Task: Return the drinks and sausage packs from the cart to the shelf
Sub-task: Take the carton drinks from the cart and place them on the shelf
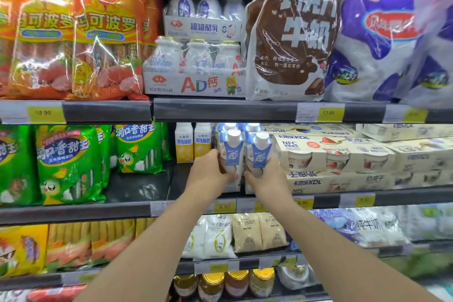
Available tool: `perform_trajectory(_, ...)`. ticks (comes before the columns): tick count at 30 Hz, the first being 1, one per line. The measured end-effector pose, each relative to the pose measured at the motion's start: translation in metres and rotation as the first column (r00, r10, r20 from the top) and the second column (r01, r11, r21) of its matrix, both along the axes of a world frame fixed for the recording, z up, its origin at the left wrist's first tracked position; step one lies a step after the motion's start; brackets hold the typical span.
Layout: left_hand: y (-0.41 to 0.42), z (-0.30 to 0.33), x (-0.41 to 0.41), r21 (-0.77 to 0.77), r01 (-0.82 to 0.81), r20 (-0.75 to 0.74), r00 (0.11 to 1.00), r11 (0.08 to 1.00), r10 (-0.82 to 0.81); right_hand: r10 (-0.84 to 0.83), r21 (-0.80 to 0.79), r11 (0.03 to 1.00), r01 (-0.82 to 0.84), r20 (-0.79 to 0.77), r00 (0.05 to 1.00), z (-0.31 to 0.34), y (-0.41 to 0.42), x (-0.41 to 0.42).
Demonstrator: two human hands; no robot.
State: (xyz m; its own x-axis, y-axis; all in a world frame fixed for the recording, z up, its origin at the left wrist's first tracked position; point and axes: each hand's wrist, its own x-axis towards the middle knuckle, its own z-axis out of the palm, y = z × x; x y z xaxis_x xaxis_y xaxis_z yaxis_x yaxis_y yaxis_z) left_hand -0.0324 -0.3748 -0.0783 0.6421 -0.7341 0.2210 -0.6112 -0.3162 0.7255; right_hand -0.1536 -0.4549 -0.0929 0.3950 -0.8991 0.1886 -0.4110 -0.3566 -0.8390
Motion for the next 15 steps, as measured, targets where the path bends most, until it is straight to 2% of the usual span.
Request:
perform_trajectory(8, -0.002, -0.004, 0.001, -0.007, -0.002, 0.006, 1.0, 1.0, 0.002, -0.016, 0.034, 0.999, 0.017, -0.052, 0.999, 0.005, 0.002, -0.002)
perform_trajectory(13, 0.012, -0.003, 0.003, 0.08, -0.02, -0.001, 1.0, 0.997, 0.02, 0.033, 0.041, 0.999, -0.031, -0.048, 0.998, 0.005, 0.014, -0.014)
perform_trajectory(15, 0.026, -0.001, 0.004, 0.128, -0.026, 0.055, 0.998, 0.991, 0.019, 0.069, 0.023, 0.997, -0.069, -0.02, 0.997, 0.005, 0.024, -0.029)
